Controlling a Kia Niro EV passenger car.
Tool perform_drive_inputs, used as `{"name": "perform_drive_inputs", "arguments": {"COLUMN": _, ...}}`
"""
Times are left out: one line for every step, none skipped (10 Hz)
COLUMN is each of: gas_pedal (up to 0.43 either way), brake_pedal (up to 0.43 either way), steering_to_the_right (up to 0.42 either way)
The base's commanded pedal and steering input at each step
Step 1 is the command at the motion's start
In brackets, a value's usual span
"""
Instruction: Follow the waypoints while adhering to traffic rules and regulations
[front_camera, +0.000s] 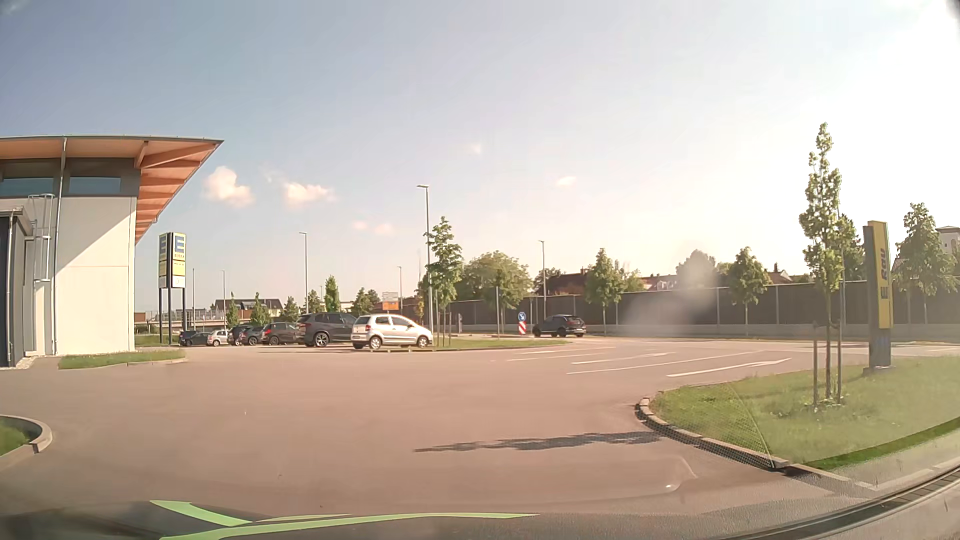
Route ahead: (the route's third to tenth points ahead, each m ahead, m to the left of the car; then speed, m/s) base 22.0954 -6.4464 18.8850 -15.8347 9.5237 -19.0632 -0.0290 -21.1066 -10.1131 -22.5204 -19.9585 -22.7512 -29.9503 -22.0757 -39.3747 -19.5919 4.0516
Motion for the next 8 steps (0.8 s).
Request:
{"name": "perform_drive_inputs", "arguments": {"gas_pedal": 0.008, "brake_pedal": 0.0, "steering_to_the_right": -0.16}}
{"name": "perform_drive_inputs", "arguments": {"gas_pedal": 0.008, "brake_pedal": 0.0, "steering_to_the_right": -0.147}}
{"name": "perform_drive_inputs", "arguments": {"gas_pedal": 0.008, "brake_pedal": 0.0, "steering_to_the_right": -0.139}}
{"name": "perform_drive_inputs", "arguments": {"gas_pedal": 0.008, "brake_pedal": 0.0, "steering_to_the_right": -0.127}}
{"name": "perform_drive_inputs", "arguments": {"gas_pedal": 0.008, "brake_pedal": 0.0, "steering_to_the_right": -0.118}}
{"name": "perform_drive_inputs", "arguments": {"gas_pedal": 0.008, "brake_pedal": 0.0, "steering_to_the_right": -0.109}}
{"name": "perform_drive_inputs", "arguments": {"gas_pedal": 0.008, "brake_pedal": 0.0, "steering_to_the_right": -0.093}}
{"name": "perform_drive_inputs", "arguments": {"gas_pedal": 0.008, "brake_pedal": 0.0, "steering_to_the_right": -0.075}}
